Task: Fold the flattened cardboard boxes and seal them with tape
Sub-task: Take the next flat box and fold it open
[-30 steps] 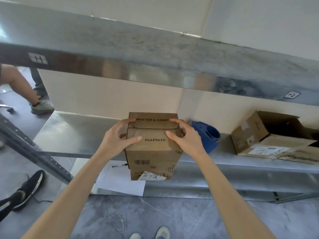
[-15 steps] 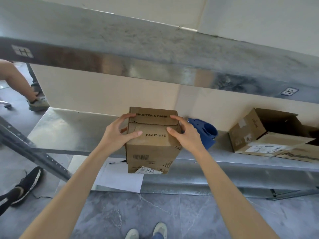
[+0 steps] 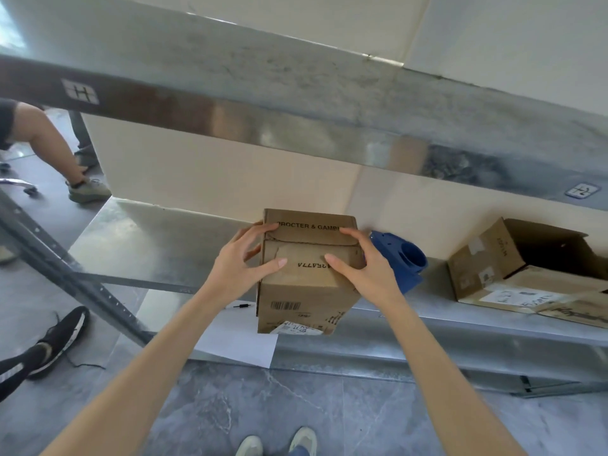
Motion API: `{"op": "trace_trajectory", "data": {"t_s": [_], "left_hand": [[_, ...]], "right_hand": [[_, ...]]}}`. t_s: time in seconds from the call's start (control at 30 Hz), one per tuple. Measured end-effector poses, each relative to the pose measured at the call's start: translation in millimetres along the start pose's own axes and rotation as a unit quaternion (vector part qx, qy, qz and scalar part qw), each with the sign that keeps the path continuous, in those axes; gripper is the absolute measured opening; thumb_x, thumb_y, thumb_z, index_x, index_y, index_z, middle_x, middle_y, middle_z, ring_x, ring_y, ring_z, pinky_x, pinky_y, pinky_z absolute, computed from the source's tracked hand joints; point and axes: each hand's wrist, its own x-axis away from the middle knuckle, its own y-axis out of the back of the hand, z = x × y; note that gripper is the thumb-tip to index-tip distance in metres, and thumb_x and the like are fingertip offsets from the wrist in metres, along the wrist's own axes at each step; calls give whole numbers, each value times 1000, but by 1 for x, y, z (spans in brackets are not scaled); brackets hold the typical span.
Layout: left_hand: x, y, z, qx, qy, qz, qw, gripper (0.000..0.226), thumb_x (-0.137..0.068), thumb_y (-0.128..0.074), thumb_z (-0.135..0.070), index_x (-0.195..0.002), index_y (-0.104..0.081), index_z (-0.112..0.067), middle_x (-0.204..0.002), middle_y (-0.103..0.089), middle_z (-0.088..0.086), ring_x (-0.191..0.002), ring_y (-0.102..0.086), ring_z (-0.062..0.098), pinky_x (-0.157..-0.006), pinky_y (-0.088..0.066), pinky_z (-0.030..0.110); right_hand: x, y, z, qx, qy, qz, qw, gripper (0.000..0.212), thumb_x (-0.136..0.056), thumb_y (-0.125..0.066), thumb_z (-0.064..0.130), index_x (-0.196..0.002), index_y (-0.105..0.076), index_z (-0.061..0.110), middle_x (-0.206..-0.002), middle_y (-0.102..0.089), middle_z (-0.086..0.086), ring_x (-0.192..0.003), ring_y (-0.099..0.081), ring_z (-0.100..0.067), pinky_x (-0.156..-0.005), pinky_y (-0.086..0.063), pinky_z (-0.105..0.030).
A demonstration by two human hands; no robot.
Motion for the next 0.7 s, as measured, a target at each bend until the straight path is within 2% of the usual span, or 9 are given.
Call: {"op": "trace_trajectory", "data": {"t_s": [0.13, 0.23, 0.43, 0.53, 0.63, 0.7], "left_hand": [[-1, -3, -3, 6, -11, -10, 1000, 61, -76, -76, -49, -134, -57, -40, -142, -50, -16, -128, -46, -10, -105, -44, 20], [-3, -4, -2, 24, 6, -5, 1000, 60, -79, -75, -46, -135, -57, -39, -145, -49, -16, -130, -44, -10, -107, -42, 20], [-8, -3, -4, 21, 34, 4, 999, 60, -83, -78, -36, -137, -54, -39, -148, -47, -14, -132, -44, -4, -112, -40, 27], [-6, -2, -7, 1, 23, 6, 1000, 62, -83, -80, -32, -139, -53, -37, -149, -46, -13, -132, -45, 0, -114, -39, 29], [-4, -2, -9, -18, 0, -13, 1000, 63, -84, -79, -28, -139, -52, -39, -150, -38, -15, -134, -45, 6, -114, -35, 32], [-3, -3, -9, -30, -24, -26, 999, 61, -85, -78, -24, -140, -52, -36, -150, -38, -15, -135, -43, 3, -115, -35, 30]], "right_hand": [[4, -7, -6, -4, 20, -72, 997, 53, -77, -69, 65, -127, -56, 50, -128, -56, 31, -123, -47, 6, -98, -38, -21], [0, -10, -8, -9, 8, -87, 996, 48, -78, -69, 65, -123, -56, 53, -128, -56, 32, -122, -46, 9, -97, -38, -25], [-8, -8, -6, -4, -21, -46, 999, 46, -81, -67, 65, -123, -48, 60, -120, -55, 33, -118, -50, -2, -102, -44, -39], [-10, -3, -4, 0, -14, -12, 1000, 47, -84, -67, 61, -127, -47, 60, -116, -51, 39, -117, -49, -3, -103, -44, -39], [-8, -3, -3, 10, 33, -39, 999, 50, -86, -68, 54, -133, -50, 50, -139, -48, 24, -126, -39, 4, -103, -39, -32], [-5, -6, -2, 17, 57, -59, 997, 51, -86, -69, 53, -133, -52, 46, -153, -37, 14, -131, -31, 6, -101, -34, -29]]}}
